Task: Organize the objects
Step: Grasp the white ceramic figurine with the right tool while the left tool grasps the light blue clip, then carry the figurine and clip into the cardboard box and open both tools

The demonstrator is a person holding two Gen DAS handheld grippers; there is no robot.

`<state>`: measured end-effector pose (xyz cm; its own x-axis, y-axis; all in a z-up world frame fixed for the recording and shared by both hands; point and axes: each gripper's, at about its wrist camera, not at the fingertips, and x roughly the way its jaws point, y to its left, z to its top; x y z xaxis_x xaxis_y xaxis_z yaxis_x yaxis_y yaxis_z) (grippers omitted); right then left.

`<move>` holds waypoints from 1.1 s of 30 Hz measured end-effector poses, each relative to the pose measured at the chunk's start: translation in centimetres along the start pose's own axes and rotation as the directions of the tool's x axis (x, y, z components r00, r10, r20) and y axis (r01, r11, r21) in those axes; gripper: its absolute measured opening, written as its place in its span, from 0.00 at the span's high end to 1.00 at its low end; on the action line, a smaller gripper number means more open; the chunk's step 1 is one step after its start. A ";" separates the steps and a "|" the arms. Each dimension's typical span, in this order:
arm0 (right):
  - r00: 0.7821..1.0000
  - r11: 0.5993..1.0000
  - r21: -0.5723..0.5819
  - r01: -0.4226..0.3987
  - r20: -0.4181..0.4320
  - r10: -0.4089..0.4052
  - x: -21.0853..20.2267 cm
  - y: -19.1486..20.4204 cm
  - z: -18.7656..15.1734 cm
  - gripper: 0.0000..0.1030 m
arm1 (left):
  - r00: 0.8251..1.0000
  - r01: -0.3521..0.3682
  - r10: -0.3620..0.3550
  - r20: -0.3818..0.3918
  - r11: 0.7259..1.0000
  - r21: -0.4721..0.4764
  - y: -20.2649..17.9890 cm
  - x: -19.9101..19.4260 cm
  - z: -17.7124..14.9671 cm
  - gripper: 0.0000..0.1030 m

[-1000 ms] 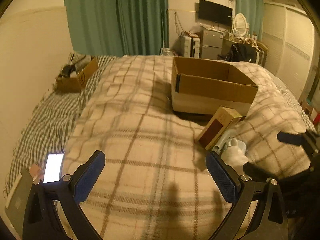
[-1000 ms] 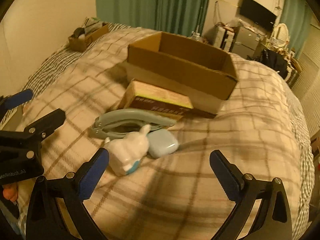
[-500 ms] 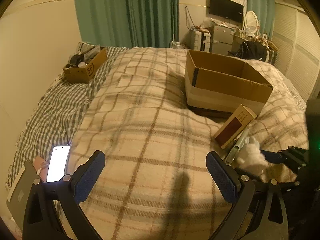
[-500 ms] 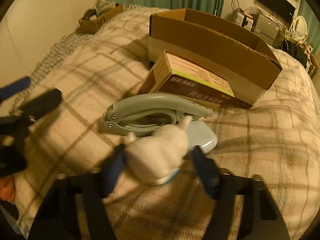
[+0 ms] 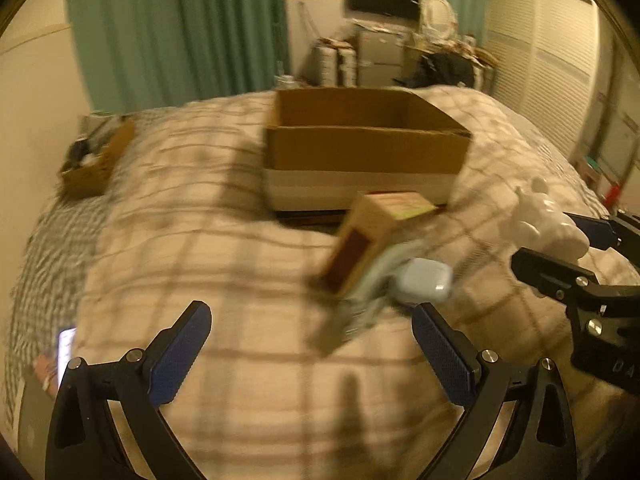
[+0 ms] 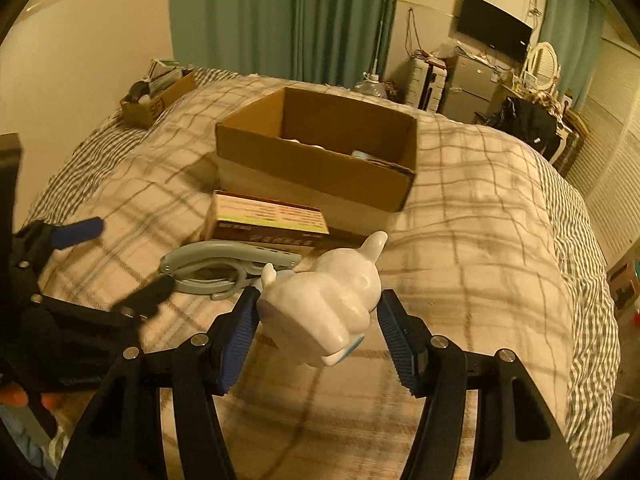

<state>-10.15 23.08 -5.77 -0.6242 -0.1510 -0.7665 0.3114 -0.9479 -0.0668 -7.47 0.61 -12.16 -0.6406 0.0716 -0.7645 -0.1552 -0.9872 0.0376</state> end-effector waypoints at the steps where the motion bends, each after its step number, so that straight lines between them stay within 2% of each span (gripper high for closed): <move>1: 1.000 1.000 0.007 -0.001 -0.002 0.001 0.1 -0.2 0.0 0.42 | 1.000 0.014 -0.014 -0.007 1.000 0.009 -0.4 0.4 0.2 0.01; 2: 1.000 1.000 0.013 -0.003 -0.005 0.003 0.2 -0.4 -0.1 0.42 | 1.000 0.026 -0.026 -0.017 0.999 0.019 -0.9 0.9 0.3 0.02; 5: 1.000 1.000 0.026 -0.010 -0.010 0.010 0.4 -0.7 -0.2 0.42 | 0.998 0.014 -0.012 -0.063 0.999 0.039 -2.0 2.7 0.6 0.19; 6: 1.000 1.000 0.027 -0.011 -0.011 0.012 0.4 -0.8 -0.4 0.42 | 0.994 0.024 -0.019 -0.104 0.999 0.042 -2.3 3.7 0.7 0.31; 7: 1.000 1.000 0.028 -0.012 -0.010 0.013 0.4 -0.9 -0.6 0.42 | 0.991 0.043 -0.037 -0.127 0.998 0.042 -2.4 4.2 0.6 0.47; 9: 1.000 0.999 0.030 -0.015 -0.010 0.016 0.3 -0.9 -0.8 0.42 | 0.985 0.070 -0.061 -0.162 0.996 0.049 -2.6 4.8 0.4 0.66; 11: 1.000 0.999 0.031 -0.018 -0.009 0.018 0.4 -0.9 -0.9 0.42 | 0.985 0.073 -0.063 -0.159 0.995 0.060 -3.0 4.6 0.1 0.75; 12: 1.000 0.999 0.031 -0.020 -0.007 0.020 0.3 -0.9 -1.0 0.42 | 0.985 0.085 -0.075 -0.156 0.994 0.063 -3.0 4.3 0.0 0.85; 14: 1.000 0.999 0.038 -0.025 -0.003 0.025 0.3 -1.0 -1.1 0.42 | 0.984 0.108 -0.096 -0.147 0.992 0.072 -3.2 3.7 -0.2 0.88; 18: 1.000 0.999 0.048 -0.019 0.010 0.018 -0.3 -1.5 -1.1 0.42 | 0.990 0.104 -0.091 -0.104 0.987 0.122 -4.1 1.5 -0.8 0.91; 23: 0.999 0.998 0.066 -0.014 0.040 0.011 -1.5 -1.9 -0.8 0.42 | 0.992 0.122 -0.120 -0.025 0.986 0.110 -3.7 -1.8 -0.4 0.91; 33: 0.989 0.999 0.045 -0.024 0.145 0.017 -5.9 -1.7 1.6 0.42 | 0.984 0.154 -0.162 0.075 0.983 0.097 -3.1 -7.0 2.0 0.91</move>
<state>-8.11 25.18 -0.09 -0.7158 -0.2063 -0.6671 0.2939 -0.9556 -0.0198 -4.02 3.49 -5.66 -0.6618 0.2407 -0.7100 -0.3243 -0.9458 -0.0184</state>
